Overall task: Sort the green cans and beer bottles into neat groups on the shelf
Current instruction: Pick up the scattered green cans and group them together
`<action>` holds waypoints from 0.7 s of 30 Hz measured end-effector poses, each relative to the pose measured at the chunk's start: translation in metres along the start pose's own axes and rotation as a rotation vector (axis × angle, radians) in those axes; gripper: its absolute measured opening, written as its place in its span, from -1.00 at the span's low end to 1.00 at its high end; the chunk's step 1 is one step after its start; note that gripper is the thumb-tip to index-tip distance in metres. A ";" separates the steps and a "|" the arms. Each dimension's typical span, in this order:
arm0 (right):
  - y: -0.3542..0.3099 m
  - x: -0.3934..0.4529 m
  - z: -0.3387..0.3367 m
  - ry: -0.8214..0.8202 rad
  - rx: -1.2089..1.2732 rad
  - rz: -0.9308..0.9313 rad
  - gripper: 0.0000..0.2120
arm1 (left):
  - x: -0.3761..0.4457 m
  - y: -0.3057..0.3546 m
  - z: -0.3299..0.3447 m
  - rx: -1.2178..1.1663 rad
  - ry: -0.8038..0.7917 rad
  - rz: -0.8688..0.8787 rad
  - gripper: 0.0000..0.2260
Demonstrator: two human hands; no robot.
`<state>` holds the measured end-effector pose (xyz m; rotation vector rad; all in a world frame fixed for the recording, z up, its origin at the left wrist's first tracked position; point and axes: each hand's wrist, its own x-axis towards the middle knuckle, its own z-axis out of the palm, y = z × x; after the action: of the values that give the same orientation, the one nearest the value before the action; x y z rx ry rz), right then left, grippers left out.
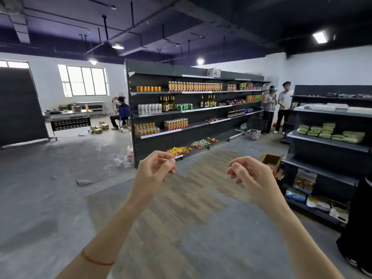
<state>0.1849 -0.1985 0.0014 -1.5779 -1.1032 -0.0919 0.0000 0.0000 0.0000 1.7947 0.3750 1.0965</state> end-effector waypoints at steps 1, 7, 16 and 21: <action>0.005 0.007 0.002 0.005 0.014 -0.007 -0.83 | 0.007 -0.005 0.002 0.003 0.010 0.009 -0.94; 0.051 0.081 0.032 -0.016 0.042 -0.010 -0.86 | 0.075 -0.056 0.010 -0.015 0.036 -0.008 -0.95; 0.134 0.237 0.095 -0.039 0.014 0.014 -0.85 | 0.235 -0.154 0.017 -0.039 0.035 0.027 -0.90; 0.190 0.308 0.108 -0.009 0.019 0.058 -0.83 | 0.322 -0.199 0.042 -0.084 0.007 0.023 -0.95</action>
<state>0.4323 0.0866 0.0070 -1.5934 -1.0620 -0.0352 0.2515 0.2859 -0.0090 1.7257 0.3083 1.1190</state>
